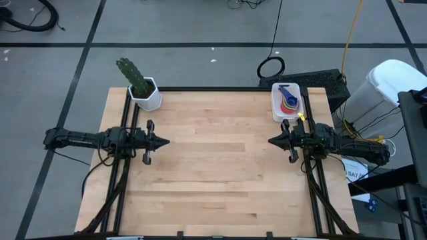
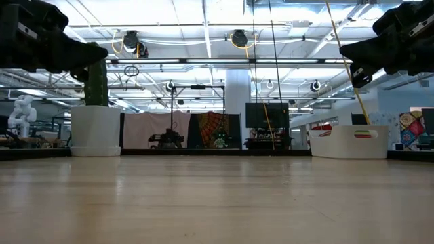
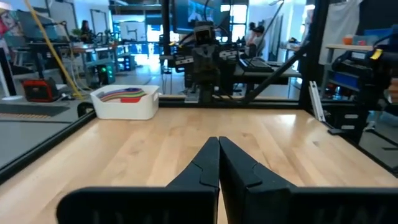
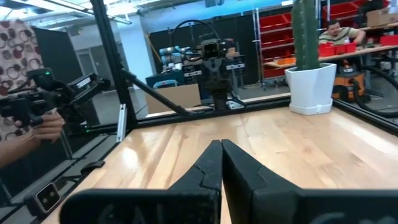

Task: Nest measuring cups in basket
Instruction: Return to Home Position

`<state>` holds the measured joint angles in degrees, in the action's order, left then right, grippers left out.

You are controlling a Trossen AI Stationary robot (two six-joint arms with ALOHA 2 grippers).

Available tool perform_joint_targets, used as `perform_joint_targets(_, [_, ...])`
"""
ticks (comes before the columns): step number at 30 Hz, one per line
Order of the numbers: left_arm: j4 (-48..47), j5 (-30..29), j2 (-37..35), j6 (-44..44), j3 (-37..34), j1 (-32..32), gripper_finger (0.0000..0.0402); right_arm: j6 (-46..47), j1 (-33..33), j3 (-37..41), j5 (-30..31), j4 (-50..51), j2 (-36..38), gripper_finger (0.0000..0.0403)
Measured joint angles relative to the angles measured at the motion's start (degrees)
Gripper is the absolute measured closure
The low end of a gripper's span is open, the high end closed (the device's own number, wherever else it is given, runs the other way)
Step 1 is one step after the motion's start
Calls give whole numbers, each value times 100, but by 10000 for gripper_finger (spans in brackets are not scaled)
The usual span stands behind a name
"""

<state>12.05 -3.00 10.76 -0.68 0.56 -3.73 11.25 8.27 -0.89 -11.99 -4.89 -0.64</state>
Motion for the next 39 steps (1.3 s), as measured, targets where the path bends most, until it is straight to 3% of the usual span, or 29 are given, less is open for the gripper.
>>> perform_joint_targets(9, [-39,411,2,37,0,166,400,-191,0,0,-208,76,-1,403])
perform_joint_targets(18, [-1,126,2,237,0,542,393,394,-9,0,-294,0,-4,403])
perform_joint_targets(28, [-7,115,2,208,2,757,385,-149,-11,3,-5,-2,-290,403])
perform_joint_targets(39, [4,109,2,384,2,750,369,-146,-11,2,-11,-4,-319,403])
